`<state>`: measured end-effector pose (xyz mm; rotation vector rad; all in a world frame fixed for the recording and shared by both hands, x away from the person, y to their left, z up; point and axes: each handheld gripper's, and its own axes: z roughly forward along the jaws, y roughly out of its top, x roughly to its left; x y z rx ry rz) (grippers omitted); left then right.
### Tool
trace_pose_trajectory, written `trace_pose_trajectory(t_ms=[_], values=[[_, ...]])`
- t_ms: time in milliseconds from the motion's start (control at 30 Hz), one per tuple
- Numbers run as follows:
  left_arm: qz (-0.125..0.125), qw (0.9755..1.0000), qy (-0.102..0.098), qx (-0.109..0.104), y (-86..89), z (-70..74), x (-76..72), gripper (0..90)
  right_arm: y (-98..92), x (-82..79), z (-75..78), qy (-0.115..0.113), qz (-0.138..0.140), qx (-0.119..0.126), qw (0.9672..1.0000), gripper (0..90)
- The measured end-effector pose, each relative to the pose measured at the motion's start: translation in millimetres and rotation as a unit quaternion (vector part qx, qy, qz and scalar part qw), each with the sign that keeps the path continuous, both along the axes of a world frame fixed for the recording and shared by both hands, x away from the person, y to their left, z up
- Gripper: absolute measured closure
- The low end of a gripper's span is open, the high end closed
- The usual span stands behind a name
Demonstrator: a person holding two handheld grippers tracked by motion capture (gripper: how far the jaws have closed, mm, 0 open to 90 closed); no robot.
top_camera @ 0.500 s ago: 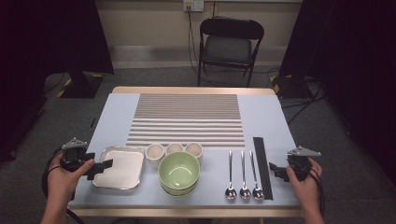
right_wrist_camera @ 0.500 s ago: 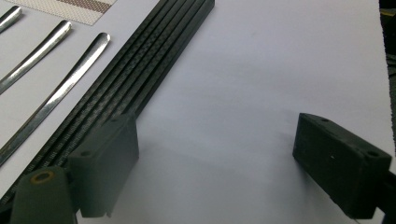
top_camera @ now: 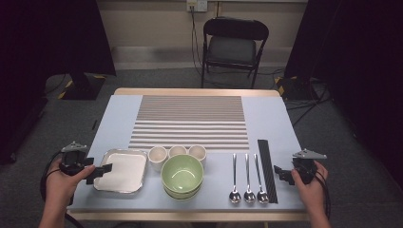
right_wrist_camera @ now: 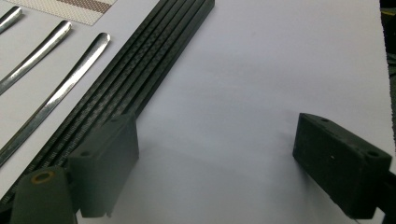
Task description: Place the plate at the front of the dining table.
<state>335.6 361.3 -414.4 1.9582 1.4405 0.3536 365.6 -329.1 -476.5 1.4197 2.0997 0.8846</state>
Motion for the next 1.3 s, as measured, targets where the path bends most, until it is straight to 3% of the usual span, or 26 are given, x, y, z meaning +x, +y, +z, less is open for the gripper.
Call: trace_pose_trajectory(t_ms=[433, 600, 800, 1300], values=[[0.001, 1.0000, -0.001, 0.000, 0.4, -1.9, 2.5, 15.4, 0.0, -0.3, -0.1, -0.002, 0.000, -0.003, 1.0000, 13.2], [0.020, 0.9997, -0.002, -0.009, 2.8, -2.6, 3.9, 15.3, 0.0, -0.3, -0.1, -0.002, 0.000, -0.003, 1.0000, 13.2], [0.030, 0.9996, -0.002, -0.004, 4.7, -3.5, 4.2, 15.3, -0.1, -0.3, -0.1, -0.002, 0.001, -0.003, 1.0000, 13.3], [0.061, 0.9980, 0.018, -0.009, 8.5, -9.3, 5.1, 18.7, 0.0, -0.4, -0.2, -0.002, 0.001, -0.003, 1.0000, 13.2]])
